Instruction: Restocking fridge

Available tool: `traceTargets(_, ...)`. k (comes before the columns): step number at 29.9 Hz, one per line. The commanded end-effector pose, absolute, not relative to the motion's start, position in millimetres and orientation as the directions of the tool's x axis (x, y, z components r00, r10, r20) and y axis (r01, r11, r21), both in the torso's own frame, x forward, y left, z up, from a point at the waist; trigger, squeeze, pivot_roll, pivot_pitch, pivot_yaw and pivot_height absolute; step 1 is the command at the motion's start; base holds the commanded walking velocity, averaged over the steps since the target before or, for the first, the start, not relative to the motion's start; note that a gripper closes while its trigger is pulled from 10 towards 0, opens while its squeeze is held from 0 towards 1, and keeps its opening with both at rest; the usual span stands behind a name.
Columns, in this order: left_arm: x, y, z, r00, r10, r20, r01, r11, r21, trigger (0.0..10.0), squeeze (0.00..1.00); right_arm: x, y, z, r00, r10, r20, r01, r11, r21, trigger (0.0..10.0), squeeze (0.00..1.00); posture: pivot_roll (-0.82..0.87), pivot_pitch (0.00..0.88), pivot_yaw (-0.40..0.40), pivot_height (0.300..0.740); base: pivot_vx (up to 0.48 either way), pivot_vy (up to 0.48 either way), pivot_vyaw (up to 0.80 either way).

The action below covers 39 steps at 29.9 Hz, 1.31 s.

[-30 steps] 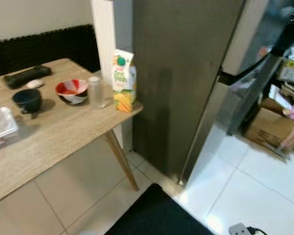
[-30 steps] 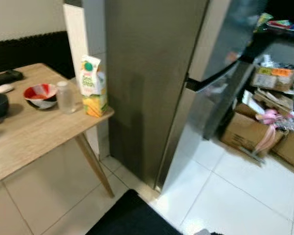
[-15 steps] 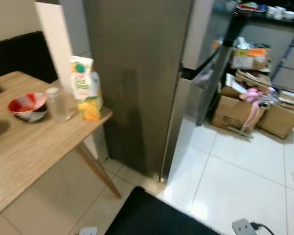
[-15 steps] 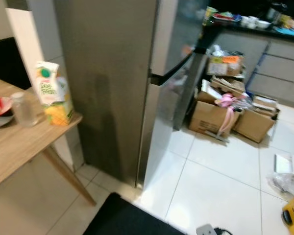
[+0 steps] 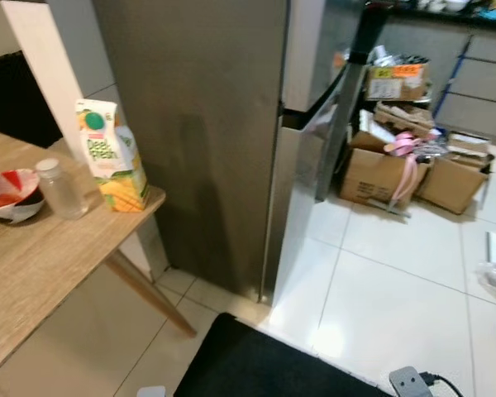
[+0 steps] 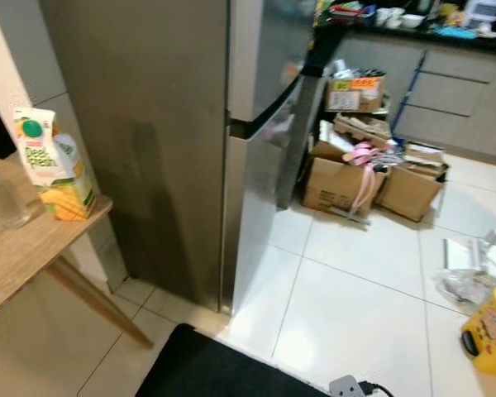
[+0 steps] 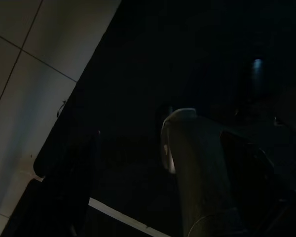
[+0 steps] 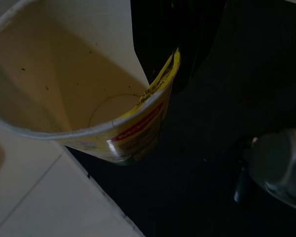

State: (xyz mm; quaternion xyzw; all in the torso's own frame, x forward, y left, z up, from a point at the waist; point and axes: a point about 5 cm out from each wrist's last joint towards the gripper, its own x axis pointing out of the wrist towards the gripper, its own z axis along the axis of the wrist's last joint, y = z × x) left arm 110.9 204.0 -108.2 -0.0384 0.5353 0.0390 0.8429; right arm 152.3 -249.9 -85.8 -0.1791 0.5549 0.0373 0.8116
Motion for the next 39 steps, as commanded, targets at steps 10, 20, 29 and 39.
traceTargets(10,111.9,198.0,-109.0,0.417,0.006,-0.909,-0.083,0.996,-0.032,10.0,0.00,155.5,-250.5,-83.8,0.388,-0.096,-0.917,-0.296,0.929,-0.223,10.0,0.00,-0.05,0.000,-0.037,0.740,0.000,-0.469,0.00)
traceTargets(20,111.0,198.8,-109.1,0.415,0.005,-0.910,-0.079,0.996,-0.031,10.0,0.00,152.2,-249.8,-85.3,0.363,-0.076,-0.929,-0.308,0.931,-0.196,10.0,0.00,-0.05,0.000,-0.034,0.740,0.000,-0.469,0.47)
traceTargets(29,112.5,196.8,-108.9,0.418,-0.001,-0.908,-0.075,0.997,-0.036,10.0,0.00,149.5,-253.7,-85.1,0.356,-0.081,-0.931,-0.306,0.931,-0.198,10.0,0.00,-0.05,0.000,-0.035,0.740,0.000,-0.469,0.79)
traceTargets(39,114.6,195.5,-108.5,0.423,-0.004,-0.906,-0.071,0.997,-0.038,10.0,0.00,149.4,-257.1,-84.4,0.365,-0.117,-0.924,-0.305,0.922,-0.237,10.0,0.00,-0.05,0.000,-0.037,0.740,0.000,-0.469,0.54)
